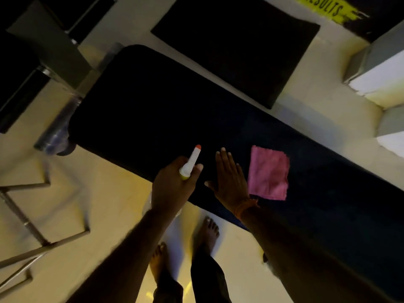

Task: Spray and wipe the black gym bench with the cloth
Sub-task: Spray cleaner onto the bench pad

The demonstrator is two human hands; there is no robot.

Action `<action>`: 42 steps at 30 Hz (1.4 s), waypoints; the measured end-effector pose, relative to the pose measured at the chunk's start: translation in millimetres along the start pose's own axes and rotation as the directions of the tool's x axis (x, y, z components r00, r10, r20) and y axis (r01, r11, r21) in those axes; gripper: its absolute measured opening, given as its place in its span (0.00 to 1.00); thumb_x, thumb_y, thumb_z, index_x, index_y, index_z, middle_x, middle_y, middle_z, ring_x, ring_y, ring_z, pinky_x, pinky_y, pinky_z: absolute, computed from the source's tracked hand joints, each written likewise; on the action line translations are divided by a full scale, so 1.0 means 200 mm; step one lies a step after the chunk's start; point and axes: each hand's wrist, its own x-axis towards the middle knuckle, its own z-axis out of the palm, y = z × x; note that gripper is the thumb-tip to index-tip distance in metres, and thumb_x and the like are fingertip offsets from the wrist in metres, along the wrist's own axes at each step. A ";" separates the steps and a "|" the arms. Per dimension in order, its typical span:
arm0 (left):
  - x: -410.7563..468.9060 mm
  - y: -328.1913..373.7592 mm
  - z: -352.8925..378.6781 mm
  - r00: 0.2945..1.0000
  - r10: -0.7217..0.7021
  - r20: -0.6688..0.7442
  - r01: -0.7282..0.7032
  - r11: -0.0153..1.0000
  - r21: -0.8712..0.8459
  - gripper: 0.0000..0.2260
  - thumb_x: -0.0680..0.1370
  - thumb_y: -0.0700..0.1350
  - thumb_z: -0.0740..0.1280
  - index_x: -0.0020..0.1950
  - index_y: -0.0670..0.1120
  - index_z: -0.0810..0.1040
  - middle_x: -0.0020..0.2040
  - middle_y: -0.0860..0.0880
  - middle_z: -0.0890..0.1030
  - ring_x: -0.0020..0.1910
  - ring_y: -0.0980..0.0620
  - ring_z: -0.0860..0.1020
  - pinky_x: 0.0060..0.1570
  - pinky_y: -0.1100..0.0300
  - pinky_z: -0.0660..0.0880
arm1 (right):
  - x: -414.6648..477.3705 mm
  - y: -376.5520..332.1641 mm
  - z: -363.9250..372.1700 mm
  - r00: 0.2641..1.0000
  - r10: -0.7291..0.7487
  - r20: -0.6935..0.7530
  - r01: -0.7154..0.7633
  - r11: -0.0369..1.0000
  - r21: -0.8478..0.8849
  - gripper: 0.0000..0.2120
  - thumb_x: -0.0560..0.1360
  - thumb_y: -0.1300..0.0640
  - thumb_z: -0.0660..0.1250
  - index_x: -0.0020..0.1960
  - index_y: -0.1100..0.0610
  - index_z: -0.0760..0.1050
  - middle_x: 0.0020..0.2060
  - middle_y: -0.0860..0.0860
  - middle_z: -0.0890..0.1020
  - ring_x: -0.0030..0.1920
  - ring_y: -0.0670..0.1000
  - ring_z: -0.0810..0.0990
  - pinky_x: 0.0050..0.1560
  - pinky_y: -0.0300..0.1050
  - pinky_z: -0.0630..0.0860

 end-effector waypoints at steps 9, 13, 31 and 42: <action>-0.29 -0.24 -0.29 0.999 -0.002 0.040 -0.003 0.991 0.135 0.14 0.81 0.58 0.66 0.41 0.50 0.74 0.32 0.53 0.76 0.34 0.48 0.76 0.33 0.54 0.68 | -0.14 -0.09 0.09 0.996 0.083 -0.028 -0.082 0.997 0.015 0.44 0.83 0.43 0.64 0.85 0.58 0.41 0.85 0.55 0.42 0.84 0.58 0.41 0.83 0.58 0.48; -0.39 -0.37 -0.37 0.998 -0.016 0.060 0.003 0.975 0.222 0.12 0.80 0.54 0.69 0.40 0.55 0.70 0.29 0.57 0.72 0.30 0.58 0.72 0.31 0.58 0.63 | -0.20 -0.13 0.12 0.995 0.097 -0.030 -0.097 0.995 0.023 0.45 0.82 0.43 0.66 0.85 0.59 0.41 0.85 0.56 0.42 0.84 0.58 0.42 0.83 0.59 0.50; -0.32 -0.05 -0.02 0.987 0.071 0.145 -0.090 0.987 0.130 0.13 0.79 0.57 0.70 0.48 0.47 0.80 0.41 0.48 0.83 0.44 0.41 0.82 0.42 0.49 0.76 | -0.26 0.02 0.06 0.998 0.063 -0.011 -0.063 0.998 0.003 0.45 0.81 0.46 0.68 0.84 0.60 0.43 0.85 0.57 0.44 0.85 0.58 0.44 0.84 0.57 0.50; 0.02 0.25 0.24 0.986 0.148 0.071 -0.157 0.975 0.157 0.13 0.80 0.57 0.69 0.46 0.48 0.78 0.38 0.49 0.81 0.41 0.44 0.81 0.37 0.54 0.72 | -0.09 0.22 -0.05 0.999 0.039 -0.033 -0.039 0.999 0.006 0.46 0.80 0.46 0.70 0.85 0.59 0.46 0.85 0.57 0.46 0.85 0.56 0.45 0.84 0.52 0.48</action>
